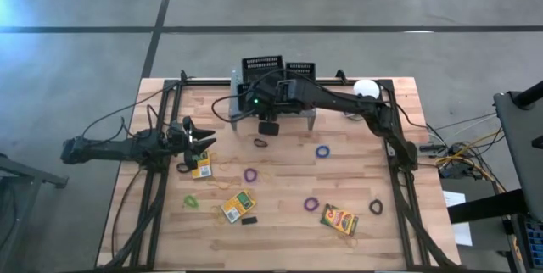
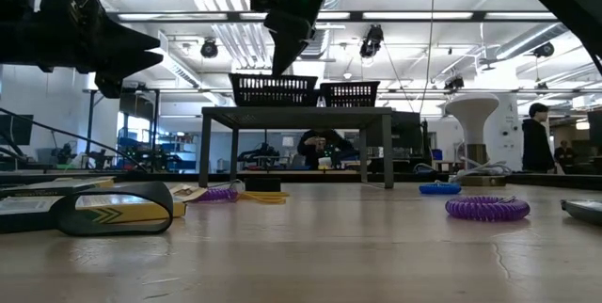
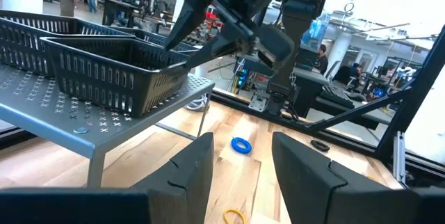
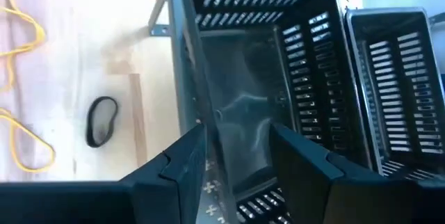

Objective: Pick & Place Office Desk Supplies
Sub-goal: Put the black bin on the shelf, then put the blue spring keychain into the right black bin

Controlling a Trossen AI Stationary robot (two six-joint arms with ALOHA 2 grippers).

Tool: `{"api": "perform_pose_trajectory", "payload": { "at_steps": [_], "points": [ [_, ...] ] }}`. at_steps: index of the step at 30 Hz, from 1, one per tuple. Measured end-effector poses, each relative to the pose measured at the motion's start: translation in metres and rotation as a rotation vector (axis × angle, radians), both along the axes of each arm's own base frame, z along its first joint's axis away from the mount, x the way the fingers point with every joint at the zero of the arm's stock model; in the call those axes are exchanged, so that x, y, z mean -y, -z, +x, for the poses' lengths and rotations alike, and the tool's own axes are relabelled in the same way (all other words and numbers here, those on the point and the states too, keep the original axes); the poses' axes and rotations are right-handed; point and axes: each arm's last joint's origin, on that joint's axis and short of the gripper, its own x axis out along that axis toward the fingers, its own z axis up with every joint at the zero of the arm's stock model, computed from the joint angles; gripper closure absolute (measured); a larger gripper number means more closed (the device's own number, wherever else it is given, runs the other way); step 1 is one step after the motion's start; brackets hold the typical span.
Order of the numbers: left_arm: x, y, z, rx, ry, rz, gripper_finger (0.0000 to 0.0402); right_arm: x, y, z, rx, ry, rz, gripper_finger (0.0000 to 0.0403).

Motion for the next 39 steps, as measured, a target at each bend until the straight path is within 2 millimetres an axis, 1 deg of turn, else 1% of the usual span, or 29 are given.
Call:
{"api": "perform_pose_trajectory", "payload": {
  "at_steps": [5,9,11,13,15,17,20,21,23,25,28,31,33,36,39],
  "points": [
    [0.000,0.000,0.000,0.000,0.002,0.000,0.0249,-0.009,-0.019,-0.009,0.015,-0.002,0.008,0.0244],
    [0.000,0.000,0.000,-0.001,0.002,0.000,0.0249,-0.023,-0.038,-0.028,0.004,0.040,0.049,0.0251],
    [0.000,0.001,0.000,-0.006,0.002,0.000,0.0249,-0.038,-0.050,-0.042,-0.001,0.049,0.070,0.0256],
    [0.000,0.001,0.000,-0.014,0.003,0.000,0.0249,-0.057,-0.057,-0.055,-0.013,0.047,0.092,0.0262],
    [0.000,0.002,0.000,-0.022,0.003,0.000,0.0249,-0.078,-0.057,-0.066,-0.017,0.037,0.108,0.0267],
    [0.000,0.003,0.000,-0.029,0.003,0.000,0.0249,-0.101,-0.052,-0.075,-0.016,0.017,0.127,0.0272],
    [0.000,0.003,0.001,-0.037,0.003,0.000,0.0249,-0.135,-0.035,-0.095,-0.009,0.010,0.166,0.0279],
    [0.000,0.003,0.001,-0.037,0.003,0.000,0.0249,-0.144,-0.026,-0.101,0.005,0.025,0.175,0.0281],
    [0.000,0.004,0.001,-0.044,0.003,0.001,0.0249,-0.161,-0.003,-0.114,0.055,0.088,0.178,0.0286],
    [0.000,0.005,0.001,-0.051,0.003,0.002,0.0249,-0.175,0.026,-0.127,0.068,0.150,0.210,0.0290],
    [0.000,0.005,0.002,-0.054,0.003,0.002,0.0249,-0.185,0.065,-0.151,0.053,0.281,0.267,0.0293],
    [0.000,0.004,0.002,-0.054,0.002,0.021,0.0249,-0.180,0.094,-0.176,0.027,0.423,0.279,0.0288],
    [0.000,0.004,0.002,-0.057,0.002,0.044,0.0249,-0.170,0.110,-0.188,0.034,0.489,0.282,0.0278],
    [0.000,0.003,0.002,-0.047,0.002,0.049,0.0249,-0.151,0.126,-0.199,0.087,0.526,0.311,0.0256],
    [0.000,0.002,0.002,-0.039,0.002,0.052,0.0249,-0.129,0.138,-0.204,0.130,0.524,0.371,0.0233]
  ]
}}
